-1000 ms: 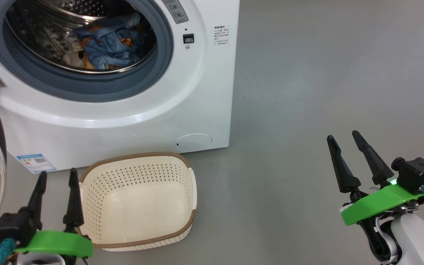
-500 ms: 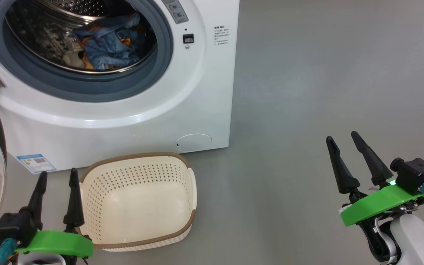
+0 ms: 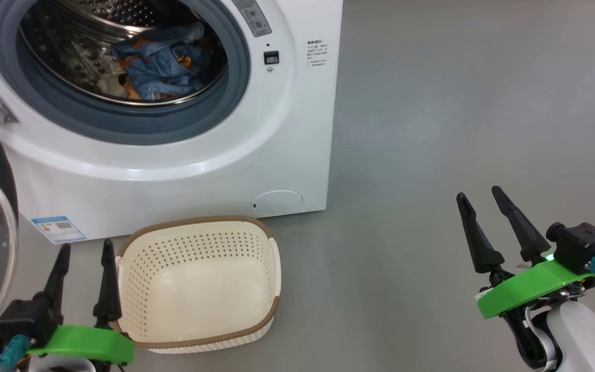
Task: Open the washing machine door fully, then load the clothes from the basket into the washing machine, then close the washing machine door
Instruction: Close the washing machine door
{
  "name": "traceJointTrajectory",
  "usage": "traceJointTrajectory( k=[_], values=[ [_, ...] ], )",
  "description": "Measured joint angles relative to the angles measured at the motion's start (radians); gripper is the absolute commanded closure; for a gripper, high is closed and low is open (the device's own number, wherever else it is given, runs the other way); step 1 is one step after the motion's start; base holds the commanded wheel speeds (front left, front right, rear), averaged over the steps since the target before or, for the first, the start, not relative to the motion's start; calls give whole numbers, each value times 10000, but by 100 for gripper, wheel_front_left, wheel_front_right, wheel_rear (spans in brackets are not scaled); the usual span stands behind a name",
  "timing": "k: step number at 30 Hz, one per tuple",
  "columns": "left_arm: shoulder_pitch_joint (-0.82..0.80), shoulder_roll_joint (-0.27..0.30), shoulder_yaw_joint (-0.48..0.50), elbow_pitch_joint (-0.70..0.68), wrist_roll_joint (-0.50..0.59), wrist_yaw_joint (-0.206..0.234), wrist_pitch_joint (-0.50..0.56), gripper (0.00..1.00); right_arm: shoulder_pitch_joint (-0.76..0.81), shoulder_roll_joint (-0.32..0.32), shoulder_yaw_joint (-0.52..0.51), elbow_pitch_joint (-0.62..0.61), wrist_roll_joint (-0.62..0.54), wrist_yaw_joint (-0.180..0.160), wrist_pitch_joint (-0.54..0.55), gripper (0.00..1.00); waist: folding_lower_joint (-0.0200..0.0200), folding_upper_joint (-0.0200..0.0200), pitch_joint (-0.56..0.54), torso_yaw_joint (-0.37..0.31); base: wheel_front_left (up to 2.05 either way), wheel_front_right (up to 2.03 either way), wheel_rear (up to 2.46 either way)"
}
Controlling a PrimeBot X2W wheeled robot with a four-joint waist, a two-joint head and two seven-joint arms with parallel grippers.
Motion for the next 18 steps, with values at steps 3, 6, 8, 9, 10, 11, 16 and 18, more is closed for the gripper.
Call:
traceJointTrajectory(
  k=[3,6,8,9,10,11,16,18],
  values=[
    [1,-15,40,46,219,77,0,0,0,0,29,13,0,0,0,0,0,0,-36,77,0,0,0],
    [1,-59,65,86,249,77,0,0,0,0,42,40,13,0,0,0,0,0,-76,166,0,0,0],
    [1,-105,94,84,236,77,0,0,0,0,52,54,13,0,0,0,0,0,-102,232,0,0,0],
    [1,-113,94,84,234,77,0,0,0,-2,59,58,13,0,0,0,0,0,-112,269,0,0,0],
    [1,-121,94,84,234,75,0,0,0,-2,65,63,13,0,0,0,0,0,-122,312,0,0,0],
    [1,-130,96,84,234,75,0,0,1,-4,73,67,15,0,0,0,0,0,-131,356,0,0,0],
    [1,-188,119,82,234,63,0,0,2,-2,105,82,15,0,0,0,0,0,-167,622,0,0,0],
    [1,-217,151,82,236,63,0,0,3,-2,119,84,15,0,0,0,0,0,-179,751,0,0,0]
  ],
)
